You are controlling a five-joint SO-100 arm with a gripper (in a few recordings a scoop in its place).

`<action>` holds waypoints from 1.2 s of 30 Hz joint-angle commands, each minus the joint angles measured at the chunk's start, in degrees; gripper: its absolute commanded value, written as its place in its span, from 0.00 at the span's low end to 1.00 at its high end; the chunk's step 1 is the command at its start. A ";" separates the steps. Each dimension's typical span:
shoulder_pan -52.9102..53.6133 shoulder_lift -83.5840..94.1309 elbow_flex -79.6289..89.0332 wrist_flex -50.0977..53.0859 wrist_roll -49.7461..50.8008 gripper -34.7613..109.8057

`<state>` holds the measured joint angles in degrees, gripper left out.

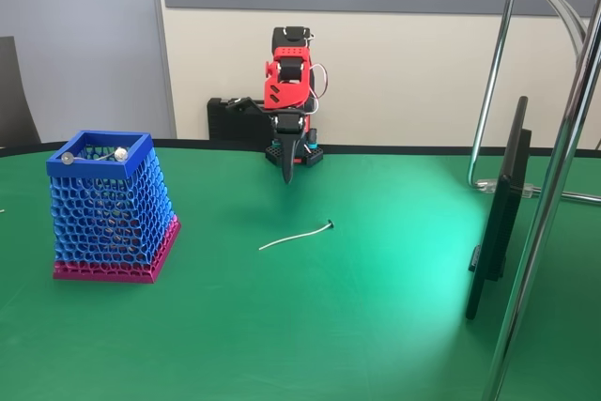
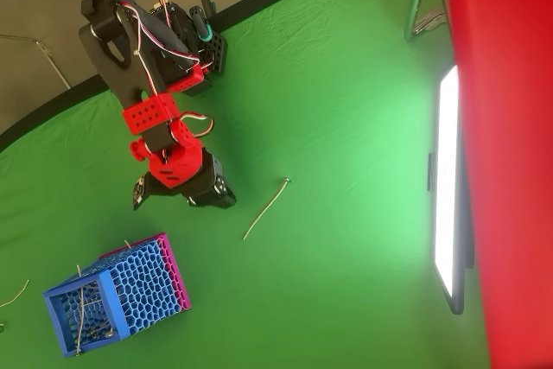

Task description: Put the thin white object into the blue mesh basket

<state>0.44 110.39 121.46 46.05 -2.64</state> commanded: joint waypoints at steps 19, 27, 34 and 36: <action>-9.14 -31.03 -30.94 20.83 -13.89 0.36; -10.46 -37.18 -36.47 26.02 -20.21 0.35; -11.60 -41.75 -41.48 29.36 -21.71 0.35; -11.95 -42.89 -42.19 29.36 -21.80 0.36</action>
<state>-10.90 67.50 81.56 74.79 -23.91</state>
